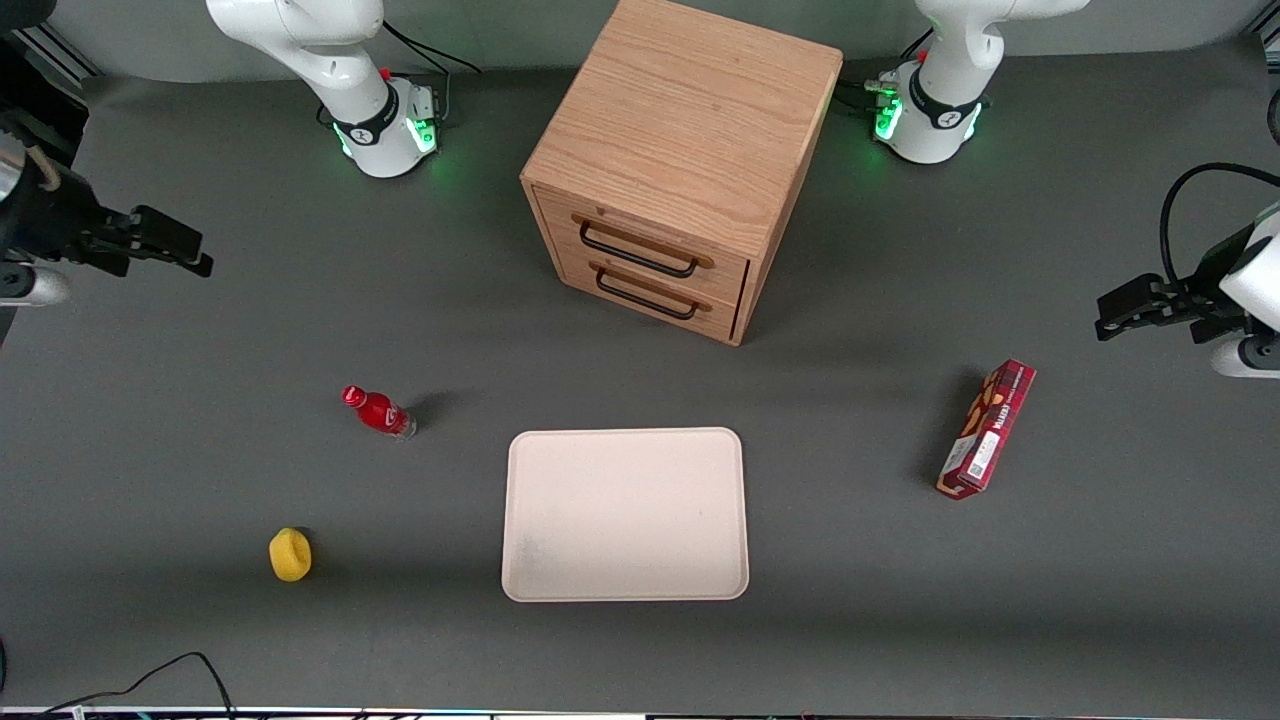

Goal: Open upper drawer
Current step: 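Lift the right gripper and swing it toward the wooden cabinet, then move the right gripper to the upper drawer's black handle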

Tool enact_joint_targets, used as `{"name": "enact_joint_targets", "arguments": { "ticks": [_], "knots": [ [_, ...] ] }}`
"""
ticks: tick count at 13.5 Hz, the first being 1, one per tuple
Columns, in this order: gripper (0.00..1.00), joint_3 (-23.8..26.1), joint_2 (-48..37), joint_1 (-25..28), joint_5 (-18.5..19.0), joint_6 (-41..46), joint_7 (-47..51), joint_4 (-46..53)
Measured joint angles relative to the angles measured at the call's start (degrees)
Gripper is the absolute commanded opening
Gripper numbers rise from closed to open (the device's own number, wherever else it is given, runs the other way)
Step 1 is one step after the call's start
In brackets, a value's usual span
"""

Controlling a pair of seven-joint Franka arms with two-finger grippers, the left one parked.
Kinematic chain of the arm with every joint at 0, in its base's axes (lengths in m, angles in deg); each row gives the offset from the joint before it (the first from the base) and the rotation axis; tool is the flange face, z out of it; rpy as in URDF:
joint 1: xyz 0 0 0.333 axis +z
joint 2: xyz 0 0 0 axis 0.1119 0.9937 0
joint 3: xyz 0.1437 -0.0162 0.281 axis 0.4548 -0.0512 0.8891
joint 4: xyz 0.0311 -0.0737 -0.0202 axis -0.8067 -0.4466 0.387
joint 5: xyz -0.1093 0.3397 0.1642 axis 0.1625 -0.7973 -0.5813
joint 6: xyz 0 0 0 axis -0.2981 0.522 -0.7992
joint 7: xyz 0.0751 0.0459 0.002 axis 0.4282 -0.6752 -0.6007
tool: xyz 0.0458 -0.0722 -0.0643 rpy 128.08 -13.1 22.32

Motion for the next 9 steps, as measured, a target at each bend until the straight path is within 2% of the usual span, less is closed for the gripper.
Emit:
{"name": "enact_joint_targets", "arguments": {
  "ticks": [3,5,9],
  "knots": [
    [1.0,5.2,1.4,0.6,-4.9,-0.4,-0.6,1.0],
    [1.0,11.2,4.1,1.0,-5.5,-1.0,-3.7,2.7],
    [1.0,25.1,11.3,1.8,-5.8,-8.3,-4.9,3.7]
  ]
}}
